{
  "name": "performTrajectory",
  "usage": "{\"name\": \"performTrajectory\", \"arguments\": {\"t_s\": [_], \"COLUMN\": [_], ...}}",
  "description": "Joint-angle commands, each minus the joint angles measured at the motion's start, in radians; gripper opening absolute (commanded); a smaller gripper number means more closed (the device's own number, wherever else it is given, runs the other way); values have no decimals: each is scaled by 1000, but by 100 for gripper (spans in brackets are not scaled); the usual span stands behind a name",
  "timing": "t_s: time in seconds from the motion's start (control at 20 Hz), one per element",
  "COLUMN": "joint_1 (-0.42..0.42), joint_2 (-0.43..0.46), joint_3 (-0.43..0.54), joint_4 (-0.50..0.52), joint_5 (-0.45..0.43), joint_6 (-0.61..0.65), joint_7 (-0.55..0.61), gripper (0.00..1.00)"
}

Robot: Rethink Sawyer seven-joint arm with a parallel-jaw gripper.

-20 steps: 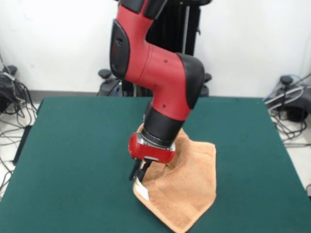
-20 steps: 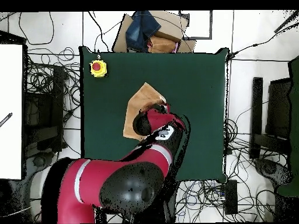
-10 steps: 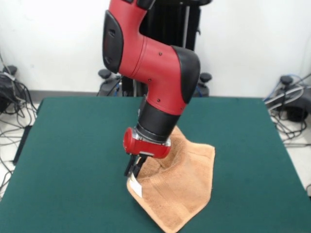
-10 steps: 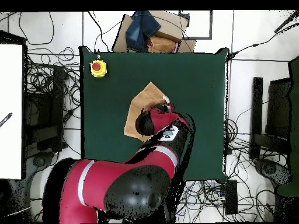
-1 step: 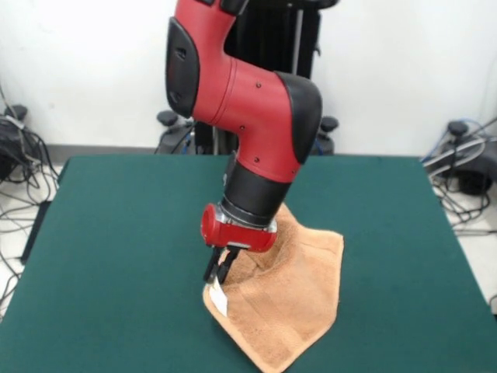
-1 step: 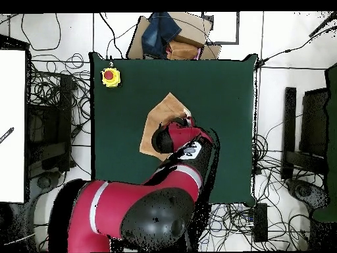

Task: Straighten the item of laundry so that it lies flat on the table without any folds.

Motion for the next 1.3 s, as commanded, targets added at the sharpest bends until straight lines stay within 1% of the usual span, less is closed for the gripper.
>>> {"name": "performTrajectory", "arguments": {"t_s": [0.05,0.25,0.45,0.55,0.9,1.1,1.25,1.3], "joint_1": [-28,-36,-49,-67,-90,-92,-92,-91], "joint_2": [-61,-75,-126,-139,-157,-153,-129,-127], "joint_3": [162,171,185,201,218,227,227,224], "joint_4": [68,67,97,102,105,99,108,112], "joint_5": [-40,-49,-50,-59,-101,-114,-140,-148], "joint_6": [202,238,342,358,377,367,259,242], "joint_7": [32,24,-5,-21,-34,-19,22,29], "gripper": [0,0,0,0,0,0,0,0]}}
